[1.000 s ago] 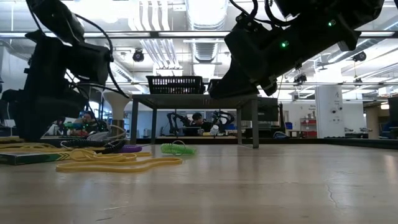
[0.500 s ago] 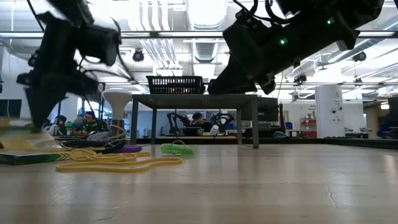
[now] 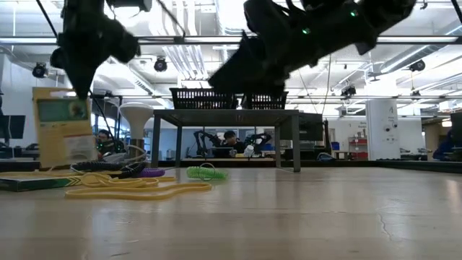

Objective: Pick & Place Office Desk Supplies
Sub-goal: Put the left box of crayons into the bottom left black bin on the shelf

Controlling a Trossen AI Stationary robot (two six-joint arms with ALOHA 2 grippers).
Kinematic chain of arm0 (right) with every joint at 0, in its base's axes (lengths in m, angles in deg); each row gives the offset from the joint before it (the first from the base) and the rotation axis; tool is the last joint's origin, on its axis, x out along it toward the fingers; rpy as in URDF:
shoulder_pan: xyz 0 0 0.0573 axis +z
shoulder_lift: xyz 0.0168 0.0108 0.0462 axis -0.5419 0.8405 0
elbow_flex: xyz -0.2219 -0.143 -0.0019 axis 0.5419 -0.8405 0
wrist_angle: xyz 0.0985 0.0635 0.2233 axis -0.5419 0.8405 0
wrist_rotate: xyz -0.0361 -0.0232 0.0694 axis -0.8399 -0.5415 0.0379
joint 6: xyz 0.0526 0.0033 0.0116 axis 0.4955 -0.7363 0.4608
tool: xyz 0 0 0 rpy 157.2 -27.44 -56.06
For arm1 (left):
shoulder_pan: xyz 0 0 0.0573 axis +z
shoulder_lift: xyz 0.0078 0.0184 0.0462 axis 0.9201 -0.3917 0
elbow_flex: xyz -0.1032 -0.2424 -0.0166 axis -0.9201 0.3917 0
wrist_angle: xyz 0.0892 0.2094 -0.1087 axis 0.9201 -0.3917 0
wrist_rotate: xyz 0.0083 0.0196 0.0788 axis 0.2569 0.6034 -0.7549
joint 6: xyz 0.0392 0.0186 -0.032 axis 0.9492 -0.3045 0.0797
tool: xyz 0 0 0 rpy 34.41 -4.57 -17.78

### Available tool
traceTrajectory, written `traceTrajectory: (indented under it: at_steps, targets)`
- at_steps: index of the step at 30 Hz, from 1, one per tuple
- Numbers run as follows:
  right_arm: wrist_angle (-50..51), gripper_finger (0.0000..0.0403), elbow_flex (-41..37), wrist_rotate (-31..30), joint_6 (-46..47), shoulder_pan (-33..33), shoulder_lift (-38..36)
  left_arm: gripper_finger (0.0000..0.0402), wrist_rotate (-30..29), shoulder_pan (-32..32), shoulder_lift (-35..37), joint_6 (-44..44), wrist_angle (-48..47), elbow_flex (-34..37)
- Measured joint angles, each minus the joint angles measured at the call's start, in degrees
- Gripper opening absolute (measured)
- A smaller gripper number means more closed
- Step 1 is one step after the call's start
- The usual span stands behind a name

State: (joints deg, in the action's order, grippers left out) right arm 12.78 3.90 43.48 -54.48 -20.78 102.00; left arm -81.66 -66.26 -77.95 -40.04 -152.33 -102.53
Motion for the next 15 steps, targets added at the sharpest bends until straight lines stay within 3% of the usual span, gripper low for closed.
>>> traceTrajectory:
  at_steps: [4,15]
  targets:
    - [-0.04,0.0181,4.41,1.18,-4.64,-0.18,2.78,0.0006,0.20,-4.22,0.00,-0.93,7.55,0.22]
    - [0.11,0.0229,15.95,14.32,-7.34,-2.37,13.07,0.0007,-0.50,-12.91,-0.02,2.58,30.72,2.67]
